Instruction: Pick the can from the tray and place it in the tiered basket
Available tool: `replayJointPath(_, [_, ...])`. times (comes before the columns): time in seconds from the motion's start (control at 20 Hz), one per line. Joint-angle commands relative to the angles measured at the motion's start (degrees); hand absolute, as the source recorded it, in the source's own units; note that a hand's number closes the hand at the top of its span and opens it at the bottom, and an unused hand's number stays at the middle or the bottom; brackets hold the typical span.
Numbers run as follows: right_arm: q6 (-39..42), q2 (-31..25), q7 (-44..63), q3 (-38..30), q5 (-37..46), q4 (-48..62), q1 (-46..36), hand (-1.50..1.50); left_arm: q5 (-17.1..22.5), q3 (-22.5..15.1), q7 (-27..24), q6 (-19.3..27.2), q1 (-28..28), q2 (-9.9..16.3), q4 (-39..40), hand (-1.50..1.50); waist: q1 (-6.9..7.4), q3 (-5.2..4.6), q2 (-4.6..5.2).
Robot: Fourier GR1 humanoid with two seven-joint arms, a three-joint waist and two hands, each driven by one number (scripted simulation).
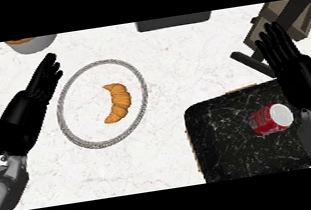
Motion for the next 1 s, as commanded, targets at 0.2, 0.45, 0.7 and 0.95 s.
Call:
replayJointPath(0.2, [10.76, -7.75, 3.54, -8.96, -11.58, -4.06, 7.01, 1.50, -10.14, 4.48, -6.83, 5.75, 8.01, 3.46, 7.65, 0.00, 1.37, 0.52, -0.91])
replayJointPath(0.45, [-8.00, -11.96, 6.22, -13.71, 4.81, 4.18, 15.71, -1.50, -9.36, 4.86, -4.76, 7.73, 7.38, 1.46, 10.99, 0.00, -0.55, 0.33, -0.40])
replayJointPath(0.7, [-3.10, -16.73, 10.46, -20.07, -0.30, -9.20, 24.25, -1.50, -12.39, 3.56, -9.96, 7.43, 10.75, -1.73, 12.05, 0.00, 0.72, 0.46, -0.78])
replayJointPath(0.95, [8.30, -27.55, 15.63, -17.10, 2.22, -12.26, 25.76, -1.50, -12.19, 4.40, -8.49, 7.43, 8.94, -2.37, 12.81, 0.00, 0.77, 0.38, -0.58])
